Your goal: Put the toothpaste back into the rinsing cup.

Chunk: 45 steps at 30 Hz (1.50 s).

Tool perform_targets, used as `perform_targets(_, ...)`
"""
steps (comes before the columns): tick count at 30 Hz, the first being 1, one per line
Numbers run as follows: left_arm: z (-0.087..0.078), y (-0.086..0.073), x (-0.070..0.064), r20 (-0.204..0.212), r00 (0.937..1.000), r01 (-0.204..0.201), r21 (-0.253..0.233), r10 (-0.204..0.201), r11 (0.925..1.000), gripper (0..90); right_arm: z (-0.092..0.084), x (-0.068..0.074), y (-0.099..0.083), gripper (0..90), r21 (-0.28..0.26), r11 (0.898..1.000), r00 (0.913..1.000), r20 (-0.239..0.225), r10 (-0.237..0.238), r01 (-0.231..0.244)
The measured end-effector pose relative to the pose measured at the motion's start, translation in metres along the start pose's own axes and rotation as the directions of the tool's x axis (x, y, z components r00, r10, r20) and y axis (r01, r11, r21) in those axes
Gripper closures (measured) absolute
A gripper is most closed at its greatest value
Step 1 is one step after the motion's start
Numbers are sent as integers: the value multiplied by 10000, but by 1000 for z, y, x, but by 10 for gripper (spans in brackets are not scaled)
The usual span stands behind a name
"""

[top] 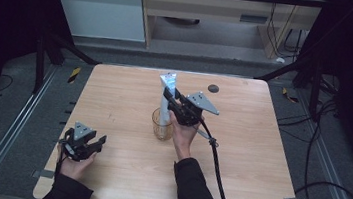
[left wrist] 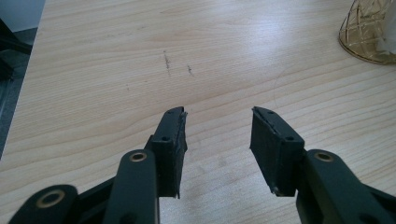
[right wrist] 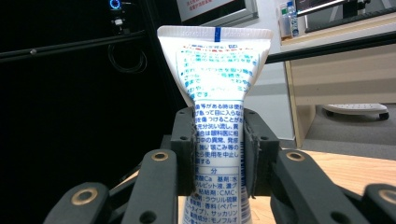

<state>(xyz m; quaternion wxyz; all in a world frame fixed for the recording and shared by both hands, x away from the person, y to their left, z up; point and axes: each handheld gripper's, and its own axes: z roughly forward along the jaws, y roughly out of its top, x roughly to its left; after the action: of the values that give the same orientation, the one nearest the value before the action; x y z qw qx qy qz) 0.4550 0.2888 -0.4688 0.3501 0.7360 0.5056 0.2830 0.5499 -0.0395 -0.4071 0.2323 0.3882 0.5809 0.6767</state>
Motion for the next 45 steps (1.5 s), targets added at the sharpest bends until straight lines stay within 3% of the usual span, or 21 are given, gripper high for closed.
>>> perform_targets(14,0,0,0,3,10000,-19,13,19,10000,546,0,2,-20,697,-69,9996,9996,46,-268,269)
perform_targets(27,0,0,0,6,10000,-31,40,31,10000,545,5,13,-33,688,151,9953,9954,96,-954,953)
perform_targets(35,1,0,-1,-3,10000,-44,49,44,10000,545,-4,13,-35,682,223,9937,9937,224,-1099,1094)
perform_targets(41,1,0,-1,-18,10000,-46,55,46,10000,545,-11,12,-40,683,397,9874,9879,171,-1541,1534)
perform_targets(45,1,0,-1,-6,10000,-56,75,56,10000,545,-16,11,-40,683,531,9890,9901,170,-1393,1382)
